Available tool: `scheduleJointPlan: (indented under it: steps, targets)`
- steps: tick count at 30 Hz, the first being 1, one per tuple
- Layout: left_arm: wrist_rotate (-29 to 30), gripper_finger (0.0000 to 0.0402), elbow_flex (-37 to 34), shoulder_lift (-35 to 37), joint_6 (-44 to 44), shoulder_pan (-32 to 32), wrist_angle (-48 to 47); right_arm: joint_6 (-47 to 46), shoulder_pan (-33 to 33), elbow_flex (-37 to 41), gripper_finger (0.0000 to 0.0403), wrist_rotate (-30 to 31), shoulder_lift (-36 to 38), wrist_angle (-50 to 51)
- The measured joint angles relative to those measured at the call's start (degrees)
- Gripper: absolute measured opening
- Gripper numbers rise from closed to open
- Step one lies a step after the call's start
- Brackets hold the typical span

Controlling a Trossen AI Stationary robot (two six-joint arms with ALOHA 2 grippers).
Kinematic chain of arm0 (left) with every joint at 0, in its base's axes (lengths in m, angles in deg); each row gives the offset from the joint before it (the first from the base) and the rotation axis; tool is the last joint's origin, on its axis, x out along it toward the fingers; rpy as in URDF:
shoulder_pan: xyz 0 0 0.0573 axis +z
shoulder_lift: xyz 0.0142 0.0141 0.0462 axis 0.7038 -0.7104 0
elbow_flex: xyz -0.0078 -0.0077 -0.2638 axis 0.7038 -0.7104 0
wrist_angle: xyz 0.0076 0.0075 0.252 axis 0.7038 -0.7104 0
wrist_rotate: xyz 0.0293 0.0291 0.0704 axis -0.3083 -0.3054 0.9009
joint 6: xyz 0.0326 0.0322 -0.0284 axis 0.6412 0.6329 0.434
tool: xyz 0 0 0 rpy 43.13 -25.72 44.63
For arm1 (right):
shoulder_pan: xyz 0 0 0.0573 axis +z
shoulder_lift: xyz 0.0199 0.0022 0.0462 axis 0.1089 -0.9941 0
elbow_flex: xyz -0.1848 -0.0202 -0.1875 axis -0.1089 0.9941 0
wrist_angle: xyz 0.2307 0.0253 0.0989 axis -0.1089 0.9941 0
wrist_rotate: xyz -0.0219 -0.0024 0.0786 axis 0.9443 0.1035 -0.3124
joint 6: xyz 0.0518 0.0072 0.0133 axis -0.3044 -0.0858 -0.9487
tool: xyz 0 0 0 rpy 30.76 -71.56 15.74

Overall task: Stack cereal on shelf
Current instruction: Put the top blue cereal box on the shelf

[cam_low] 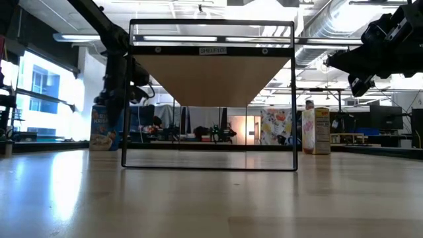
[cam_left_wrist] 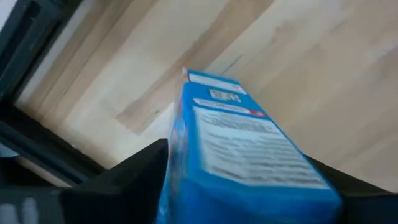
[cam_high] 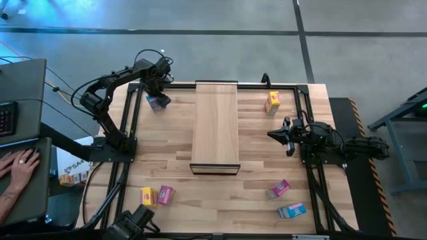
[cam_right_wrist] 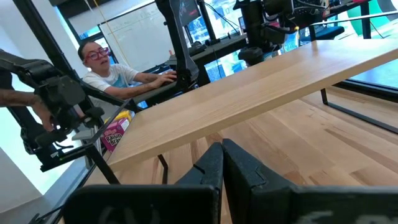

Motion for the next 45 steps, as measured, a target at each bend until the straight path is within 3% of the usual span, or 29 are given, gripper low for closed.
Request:
scheduleJointPlan:
  steps: [15, 21, 30, 37, 45]
  targets:
    - [0.3, 0.0183, 0.0, 1.4, 3.4, 0.0, 0.0, 0.0, 0.0, 0.0, 0.0, 0.0, 0.0, 0.0]
    - [0.7, 0.0163, 0.0, 6.8, 1.9, 1.1, 0.0, 0.0, 0.0, 0.0, 0.0, 0.0, 0.0, 0.0]
    - [1.0, 0.0163, 0.7, 20.5, -4.4, -1.3, -1.2, 0.0, 0.0, 0.0, 0.0, 0.0, 0.0, 0.0]
    - [0.5, 0.0163, 12.9, 24.2, -7.5, -11.1, -8.7, 0.0, 0.0, 0.0, 0.0, 0.0, 0.0, 0.0]
    - [-1.7, 0.0163, 33.5, 15.8, -11.8, -28.2, -12.3, 0.0, 0.0, 0.0, 0.0, 0.0, 0.0, 0.0]
